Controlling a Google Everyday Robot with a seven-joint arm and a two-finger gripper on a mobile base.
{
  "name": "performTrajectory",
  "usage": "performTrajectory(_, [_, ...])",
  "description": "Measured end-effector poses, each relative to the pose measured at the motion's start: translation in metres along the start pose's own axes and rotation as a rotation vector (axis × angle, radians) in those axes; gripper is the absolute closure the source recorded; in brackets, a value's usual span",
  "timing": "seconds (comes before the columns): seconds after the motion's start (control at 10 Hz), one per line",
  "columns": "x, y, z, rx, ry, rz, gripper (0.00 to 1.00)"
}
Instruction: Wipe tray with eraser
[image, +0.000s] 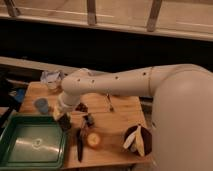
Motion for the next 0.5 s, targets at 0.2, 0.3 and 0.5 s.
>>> performTrajectory(0.2, [-0.008, 0.027, 0.017, -0.015, 0.047, -0.059, 1.00])
performTrajectory(0.3, [-0.009, 0.030, 0.019, -0.017, 0.052, -0.065, 1.00])
performTrajectory(0.5, [-0.009, 0.027, 0.018, -0.015, 0.052, -0.063, 1.00])
